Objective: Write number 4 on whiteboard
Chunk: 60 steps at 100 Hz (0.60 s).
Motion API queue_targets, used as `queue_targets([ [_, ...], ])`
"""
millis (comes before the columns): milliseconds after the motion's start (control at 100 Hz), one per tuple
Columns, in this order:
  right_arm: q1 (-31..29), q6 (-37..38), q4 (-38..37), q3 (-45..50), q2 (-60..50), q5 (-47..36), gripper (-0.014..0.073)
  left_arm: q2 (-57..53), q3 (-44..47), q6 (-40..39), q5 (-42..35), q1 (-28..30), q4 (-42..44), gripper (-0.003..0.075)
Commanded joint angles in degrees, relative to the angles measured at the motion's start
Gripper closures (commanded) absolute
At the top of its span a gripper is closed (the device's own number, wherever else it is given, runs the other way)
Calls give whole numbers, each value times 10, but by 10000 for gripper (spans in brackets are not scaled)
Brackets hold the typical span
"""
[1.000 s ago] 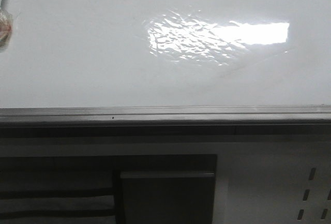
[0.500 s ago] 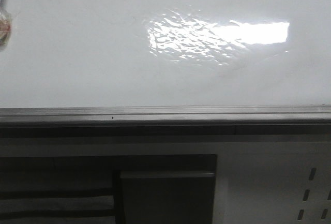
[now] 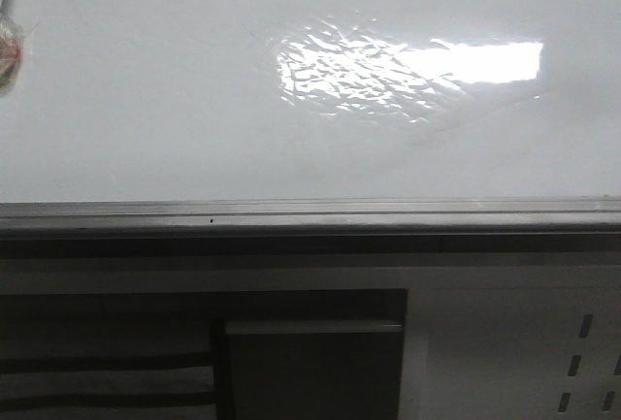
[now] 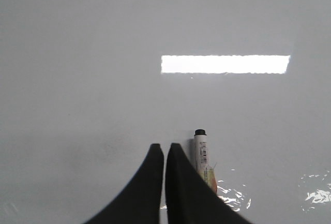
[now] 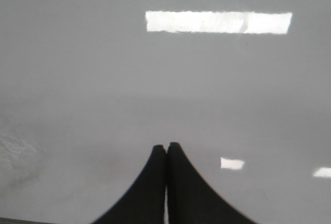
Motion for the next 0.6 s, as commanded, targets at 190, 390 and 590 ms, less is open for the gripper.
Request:
queue_targets([
  [190, -3, -3, -9, -20, 26, -50, 662, 12, -19, -1, -33, 1, -7, 741],
  [390, -3, -3, -9, -19, 26, -33, 662, 12, -19, -1, -33, 1, -7, 741],
  [590, -3, -3, -9, -19, 26, -26, 529, 12, -19, 0, -34, 1, 5, 658],
])
